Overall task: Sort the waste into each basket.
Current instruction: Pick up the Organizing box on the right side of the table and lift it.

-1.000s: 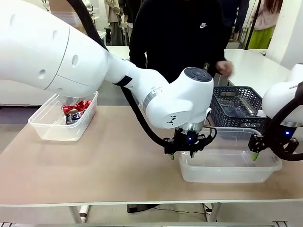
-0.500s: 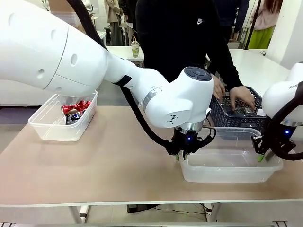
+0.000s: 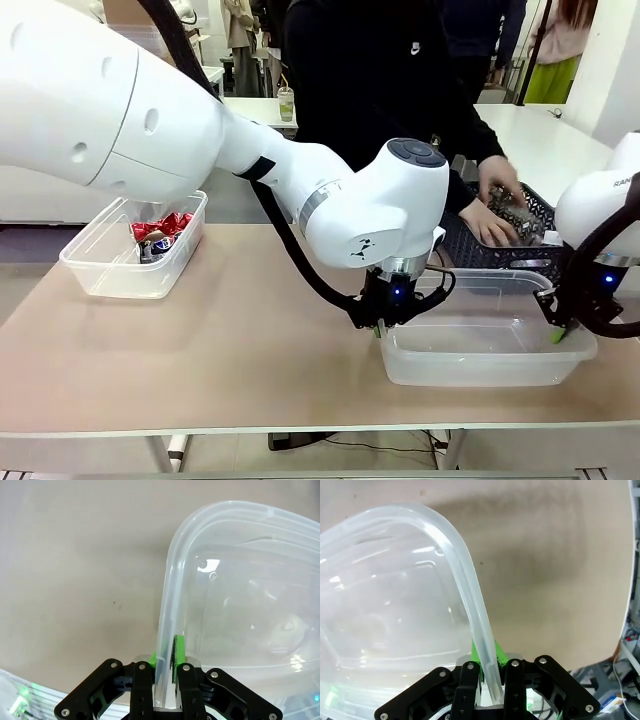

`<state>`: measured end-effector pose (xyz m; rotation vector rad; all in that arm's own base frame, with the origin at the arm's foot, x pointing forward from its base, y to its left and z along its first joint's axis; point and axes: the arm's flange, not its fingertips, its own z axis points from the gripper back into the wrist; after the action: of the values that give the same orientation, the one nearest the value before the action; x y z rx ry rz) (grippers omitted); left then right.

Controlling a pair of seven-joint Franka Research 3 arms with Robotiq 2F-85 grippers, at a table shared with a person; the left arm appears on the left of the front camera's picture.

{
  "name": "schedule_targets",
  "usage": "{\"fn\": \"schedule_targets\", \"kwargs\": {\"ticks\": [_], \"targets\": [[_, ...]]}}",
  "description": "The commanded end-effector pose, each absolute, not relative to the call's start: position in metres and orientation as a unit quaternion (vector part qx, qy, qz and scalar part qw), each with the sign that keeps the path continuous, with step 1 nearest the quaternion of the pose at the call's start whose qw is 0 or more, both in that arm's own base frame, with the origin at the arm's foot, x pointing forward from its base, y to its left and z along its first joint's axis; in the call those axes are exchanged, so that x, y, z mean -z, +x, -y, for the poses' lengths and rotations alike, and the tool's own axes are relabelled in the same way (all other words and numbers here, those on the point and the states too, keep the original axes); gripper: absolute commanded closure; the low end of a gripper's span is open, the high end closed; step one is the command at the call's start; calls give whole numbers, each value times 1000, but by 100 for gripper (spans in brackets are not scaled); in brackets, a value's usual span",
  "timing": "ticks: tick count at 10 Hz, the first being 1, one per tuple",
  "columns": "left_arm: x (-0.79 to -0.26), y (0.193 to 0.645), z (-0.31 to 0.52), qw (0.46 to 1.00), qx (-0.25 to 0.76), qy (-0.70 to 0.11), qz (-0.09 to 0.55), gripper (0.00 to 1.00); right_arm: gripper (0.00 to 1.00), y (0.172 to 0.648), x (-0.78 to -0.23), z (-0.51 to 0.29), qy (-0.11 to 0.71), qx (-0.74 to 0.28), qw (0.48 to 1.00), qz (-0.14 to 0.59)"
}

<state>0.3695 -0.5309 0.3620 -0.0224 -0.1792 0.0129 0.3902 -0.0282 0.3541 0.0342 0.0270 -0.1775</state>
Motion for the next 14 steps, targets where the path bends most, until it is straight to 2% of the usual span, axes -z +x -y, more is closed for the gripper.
{"fn": "schedule_targets", "kwargs": {"ticks": [1,3,5,6,7,9,10,11,14], "targets": [[-405,352,508,996,27,-38,70,100,100,312,-382,10,5,122,993,-9],[-473,337,473,996,34,-37,68,100,100,301,-465,-8,-11,113,993,-14],[-529,334,443,995,14,-56,76,100,100,305,-513,-18,-20,114,993,-3],[-545,334,433,995,-10,-70,66,100,100,310,-524,-16,1,153,988,7],[-517,330,475,995,23,-57,82,100,100,298,-500,-18,-5,103,995,-5],[-517,330,475,995,23,-57,82,100,100,298,-500,-18,-5,103,995,-5],[-517,330,475,995,23,-57,82,100,95,294,-522,-27,4,112,994,4],[-520,327,470,996,26,-54,70,94,95,310,-523,-47,-8,94,996,8],[-551,331,353,990,-18,-85,112,94,95,367,-538,-145,-6,-13,999,30]]}}
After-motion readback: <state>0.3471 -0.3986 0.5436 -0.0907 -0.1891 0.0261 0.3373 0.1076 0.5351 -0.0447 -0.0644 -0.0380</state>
